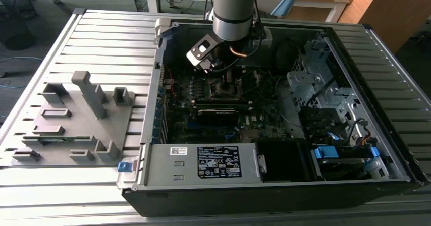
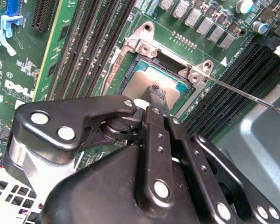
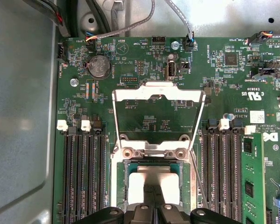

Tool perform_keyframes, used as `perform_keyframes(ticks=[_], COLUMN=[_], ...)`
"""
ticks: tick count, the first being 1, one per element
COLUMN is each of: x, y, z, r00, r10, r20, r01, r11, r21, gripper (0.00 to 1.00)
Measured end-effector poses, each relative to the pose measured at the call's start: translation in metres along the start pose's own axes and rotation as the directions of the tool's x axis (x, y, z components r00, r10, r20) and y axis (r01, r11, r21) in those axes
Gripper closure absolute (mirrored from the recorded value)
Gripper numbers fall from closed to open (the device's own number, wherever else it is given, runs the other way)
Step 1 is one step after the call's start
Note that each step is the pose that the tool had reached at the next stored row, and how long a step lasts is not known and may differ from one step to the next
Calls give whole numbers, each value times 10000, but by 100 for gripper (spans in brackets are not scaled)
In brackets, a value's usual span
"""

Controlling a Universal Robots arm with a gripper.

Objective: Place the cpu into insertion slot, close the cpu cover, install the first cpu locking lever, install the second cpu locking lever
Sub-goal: 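Place the cpu into insertion slot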

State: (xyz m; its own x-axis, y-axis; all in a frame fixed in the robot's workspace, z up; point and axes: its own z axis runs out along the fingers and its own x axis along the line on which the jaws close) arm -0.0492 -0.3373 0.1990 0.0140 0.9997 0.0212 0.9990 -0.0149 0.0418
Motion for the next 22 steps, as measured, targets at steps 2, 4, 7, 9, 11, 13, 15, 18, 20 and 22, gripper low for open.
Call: perform_keyframes(ticks=[2, 4, 7, 9, 11, 13, 15, 18, 20, 22], x=[1, 1, 0, 1, 1, 1, 0, 0, 0, 0], y=[0, 0, 0, 0, 0, 0, 0, 0, 0, -1], z=[2, 2, 3, 3, 3, 5, 10, 11, 12, 20], r00=[10000, 10000, 10000, 10000, 10000, 10000, 10000, 10000, 10000, 10000], r10=[0, 0, 0, 0, 0, 0, 0, 0, 0, 0], r20=[-2, -4, -3, -3, -4, -4, 0, -1, -3, 1], r01=[0, 0, 0, 0, 0, 0, 0, 0, 0, 0], r11=[10000, 10000, 10000, 10000, 10000, 10000, 10000, 10000, 10000, 10000], r21=[-1, -2, -2, -2, -2, -2, 0, -1, -2, -2], gripper=[89, 89, 89, 89, 89, 89, 89, 89, 89, 89])
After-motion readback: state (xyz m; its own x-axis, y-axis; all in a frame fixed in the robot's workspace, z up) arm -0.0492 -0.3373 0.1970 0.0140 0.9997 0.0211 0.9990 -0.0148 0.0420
